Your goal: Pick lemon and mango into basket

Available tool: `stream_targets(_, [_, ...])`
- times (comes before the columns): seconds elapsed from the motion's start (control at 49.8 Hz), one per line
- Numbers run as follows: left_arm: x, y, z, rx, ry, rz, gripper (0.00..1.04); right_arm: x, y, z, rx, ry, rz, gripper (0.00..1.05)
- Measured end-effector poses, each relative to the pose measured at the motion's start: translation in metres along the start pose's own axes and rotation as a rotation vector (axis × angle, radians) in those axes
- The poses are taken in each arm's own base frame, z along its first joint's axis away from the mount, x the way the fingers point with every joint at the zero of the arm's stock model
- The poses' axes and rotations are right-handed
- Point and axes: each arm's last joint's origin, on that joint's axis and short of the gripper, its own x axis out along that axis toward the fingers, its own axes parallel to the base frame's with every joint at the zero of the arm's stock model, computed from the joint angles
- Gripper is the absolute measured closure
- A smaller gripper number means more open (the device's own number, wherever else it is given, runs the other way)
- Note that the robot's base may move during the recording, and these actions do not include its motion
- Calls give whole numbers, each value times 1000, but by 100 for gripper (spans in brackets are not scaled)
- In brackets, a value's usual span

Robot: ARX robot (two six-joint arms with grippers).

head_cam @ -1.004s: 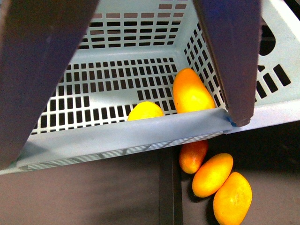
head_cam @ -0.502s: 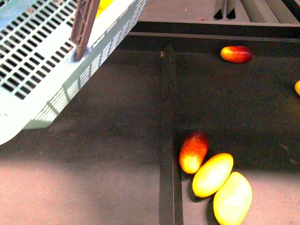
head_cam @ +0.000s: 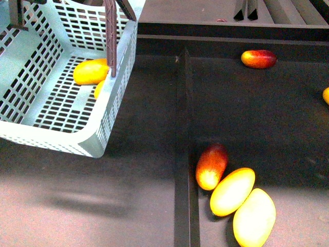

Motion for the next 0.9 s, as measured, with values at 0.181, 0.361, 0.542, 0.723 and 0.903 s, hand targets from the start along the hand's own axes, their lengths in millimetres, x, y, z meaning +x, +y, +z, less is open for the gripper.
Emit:
stream_targets(0.181, [27,22,-14,8,74,65,77,0,0,0,0,0,0,9])
stream_targets(0.361, [27,45,-17,13,64,122,77,0,0,0,0,0,0,9])
stream_targets(0.542, [12,47,-11,-7,26,121,57,0,0,0,0,0,0,9])
stream_targets(0.723, [-36,39,17,-50,-108,116,17,0,0,0,0,0,0,9])
stream_targets(0.903, [-94,34,36,-10,-206,197,7,0,0,0,0,0,0,9])
